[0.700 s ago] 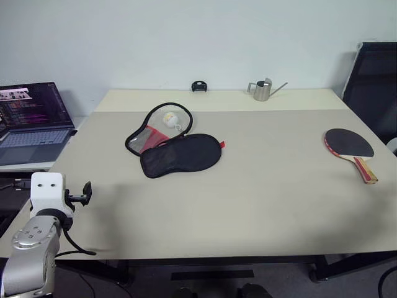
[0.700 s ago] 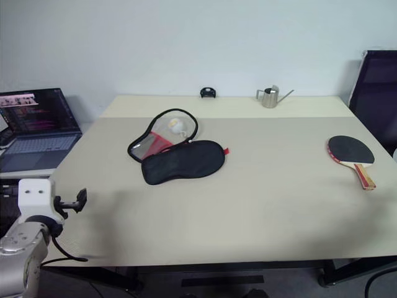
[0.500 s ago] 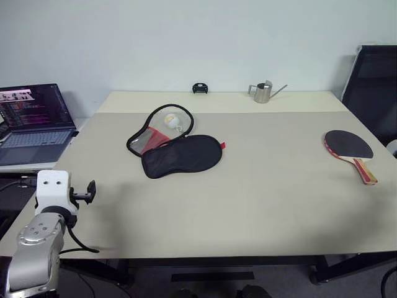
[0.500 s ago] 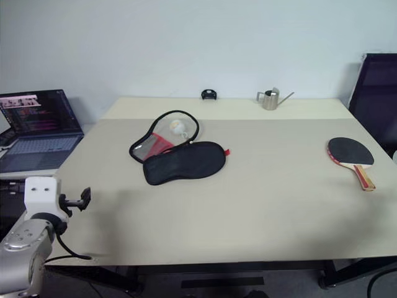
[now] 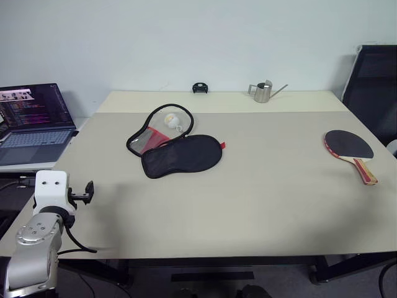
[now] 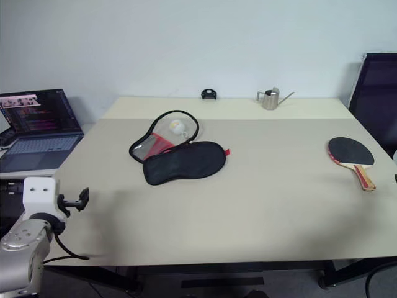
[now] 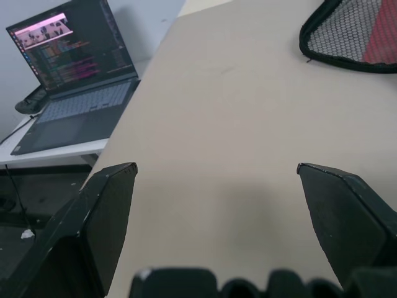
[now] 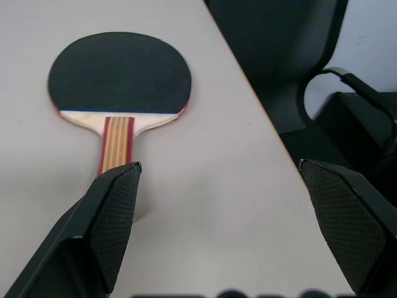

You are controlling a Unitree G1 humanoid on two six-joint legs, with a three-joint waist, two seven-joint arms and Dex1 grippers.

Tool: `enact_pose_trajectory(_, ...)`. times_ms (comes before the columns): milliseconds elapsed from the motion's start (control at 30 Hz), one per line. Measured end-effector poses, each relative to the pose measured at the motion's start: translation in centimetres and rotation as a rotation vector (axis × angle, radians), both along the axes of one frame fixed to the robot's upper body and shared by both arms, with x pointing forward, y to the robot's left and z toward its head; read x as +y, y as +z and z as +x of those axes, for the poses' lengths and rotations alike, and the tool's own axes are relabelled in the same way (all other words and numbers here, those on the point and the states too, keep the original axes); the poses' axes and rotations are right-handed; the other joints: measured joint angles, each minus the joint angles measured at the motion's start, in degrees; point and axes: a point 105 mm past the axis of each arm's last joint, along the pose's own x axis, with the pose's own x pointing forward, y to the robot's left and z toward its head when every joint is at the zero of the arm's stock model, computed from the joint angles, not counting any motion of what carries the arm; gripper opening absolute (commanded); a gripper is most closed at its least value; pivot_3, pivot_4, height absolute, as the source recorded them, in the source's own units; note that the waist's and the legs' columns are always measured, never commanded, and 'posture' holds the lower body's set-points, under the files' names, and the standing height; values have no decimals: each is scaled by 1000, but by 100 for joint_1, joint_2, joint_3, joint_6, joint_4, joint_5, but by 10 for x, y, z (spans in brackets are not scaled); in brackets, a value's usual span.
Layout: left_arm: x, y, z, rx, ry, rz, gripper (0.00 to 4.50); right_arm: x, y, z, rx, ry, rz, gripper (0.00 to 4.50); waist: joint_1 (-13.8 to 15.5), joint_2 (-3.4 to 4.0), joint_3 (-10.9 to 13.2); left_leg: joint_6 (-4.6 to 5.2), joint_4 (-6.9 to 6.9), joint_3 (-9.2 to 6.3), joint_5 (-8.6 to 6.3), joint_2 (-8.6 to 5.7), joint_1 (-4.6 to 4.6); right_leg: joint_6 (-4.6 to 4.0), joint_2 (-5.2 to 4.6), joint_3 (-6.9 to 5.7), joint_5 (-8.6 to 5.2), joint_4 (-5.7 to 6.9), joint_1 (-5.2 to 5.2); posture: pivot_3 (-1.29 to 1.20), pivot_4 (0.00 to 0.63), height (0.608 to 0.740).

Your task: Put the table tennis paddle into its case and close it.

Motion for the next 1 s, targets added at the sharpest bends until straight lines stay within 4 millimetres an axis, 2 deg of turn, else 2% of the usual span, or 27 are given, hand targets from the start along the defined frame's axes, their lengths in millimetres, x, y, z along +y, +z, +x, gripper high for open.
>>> enact_pose_trajectory(133,13,-1,1,6,23,-4,4500,13,-17,2,37,84,40,4462,4,-1,1,0,0,-1,0,0,-2,0,-1,-2,0,-2,0,0,150,740)
enact_pose_trajectory(267,10,5,11,-24,-17,-8,4500,26,-30,1,73,171,73,4462,11,-1,1,1,0,-2,0,0,-3,0,-2,-4,0,-3,0,0,150,740)
enact_pose_trajectory(533,-26,7,34,-32,-248,-70,4500,57,-26,8,48,359,121,4462,5,0,1,0,-9,-4,-1,0,-4,0,-3,-5,0,-2,-5,0,150,740)
enact_pose_trajectory(767,-75,18,49,-62,-548,-169,4500,120,7,15,-11,639,105,4462,16,-1,1,0,-14,-9,-1,0,-9,1,-4,-8,0,-4,-11,0,150,740)
enact_pose_trajectory(867,-90,24,53,-65,-636,-189,4500,153,20,11,-21,764,93,4462,23,0,1,0,-20,-10,-1,0,-10,1,-4,-9,0,-7,-14,0,150,740)
enact_pose_trajectory(1000,-108,20,53,-23,-745,-244,4500,197,37,1,-17,948,68,4462,22,-1,1,0,-25,-11,-1,0,-10,2,-4,-9,0,-11,-16,0,150,740)
